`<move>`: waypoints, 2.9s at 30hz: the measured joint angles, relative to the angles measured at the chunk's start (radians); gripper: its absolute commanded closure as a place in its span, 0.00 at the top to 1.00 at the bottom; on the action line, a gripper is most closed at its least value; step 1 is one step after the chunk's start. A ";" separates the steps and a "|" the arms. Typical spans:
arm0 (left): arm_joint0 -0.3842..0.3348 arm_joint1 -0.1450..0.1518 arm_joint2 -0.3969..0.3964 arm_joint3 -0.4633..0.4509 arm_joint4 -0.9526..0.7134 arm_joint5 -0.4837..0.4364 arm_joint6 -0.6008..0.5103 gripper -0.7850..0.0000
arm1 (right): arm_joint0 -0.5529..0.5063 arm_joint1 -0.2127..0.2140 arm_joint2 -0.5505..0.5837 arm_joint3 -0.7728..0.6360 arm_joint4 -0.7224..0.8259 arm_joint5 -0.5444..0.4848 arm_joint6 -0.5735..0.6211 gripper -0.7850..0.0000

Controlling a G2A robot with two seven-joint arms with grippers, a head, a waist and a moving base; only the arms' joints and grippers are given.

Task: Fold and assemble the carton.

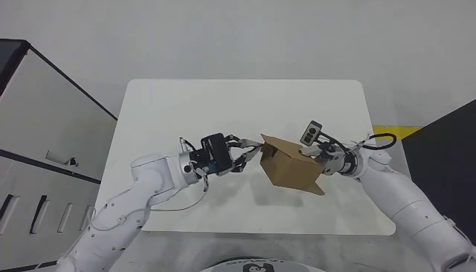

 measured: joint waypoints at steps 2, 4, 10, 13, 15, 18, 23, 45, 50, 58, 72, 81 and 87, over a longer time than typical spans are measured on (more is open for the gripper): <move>0.001 -0.001 0.006 -0.002 0.006 -0.001 0.005 0.00 | 0.001 0.001 -0.004 0.002 0.005 -0.003 0.000 0.00; 0.001 -0.001 0.011 -0.005 0.010 -0.002 0.005 0.00 | 0.002 0.001 -0.010 0.005 0.008 -0.007 0.000 0.00; 0.000 -0.002 0.022 -0.018 0.026 -0.004 -0.008 0.00 | 0.010 0.002 -0.026 0.006 0.014 -0.013 0.000 0.00; 0.001 -0.002 0.025 -0.027 0.038 0.001 -0.017 0.00 | 0.012 0.002 -0.032 0.007 0.016 -0.017 0.000 0.00; 0.002 -0.002 0.028 -0.034 0.055 0.010 -0.030 0.00 | 0.013 0.003 -0.036 0.010 0.014 -0.021 0.000 0.00; 0.007 -0.003 0.033 -0.048 0.081 0.028 -0.051 0.00 | 0.015 0.003 -0.040 0.013 0.016 -0.024 0.000 0.00; 0.017 -0.003 0.041 -0.070 0.127 0.055 -0.083 0.00 | 0.016 0.003 -0.046 0.023 0.022 -0.020 0.000 0.00; 0.025 -0.001 0.029 -0.071 0.115 0.040 -0.049 0.00 | 0.031 -0.002 -0.062 0.045 0.028 -0.004 0.000 0.00; 0.022 -0.002 0.038 -0.080 0.145 0.050 -0.070 0.00 | 0.033 -0.003 -0.065 0.050 0.028 -0.002 0.000 0.00; 0.023 -0.003 0.057 -0.102 0.205 0.069 -0.114 0.00 | 0.035 -0.006 -0.072 0.054 0.025 -0.002 0.000 0.00; 0.021 -0.005 0.083 -0.112 0.242 0.065 -0.119 0.00 | 0.038 -0.012 -0.083 0.057 0.012 -0.014 0.000 0.00; 0.033 -0.002 0.052 -0.113 0.227 0.071 -0.106 0.00 | 0.032 -0.010 -0.071 0.061 0.012 -0.037 0.000 0.00; 0.033 -0.002 0.063 -0.113 0.231 0.057 -0.105 0.00 | 0.030 -0.010 -0.070 0.055 0.007 -0.036 0.000 0.00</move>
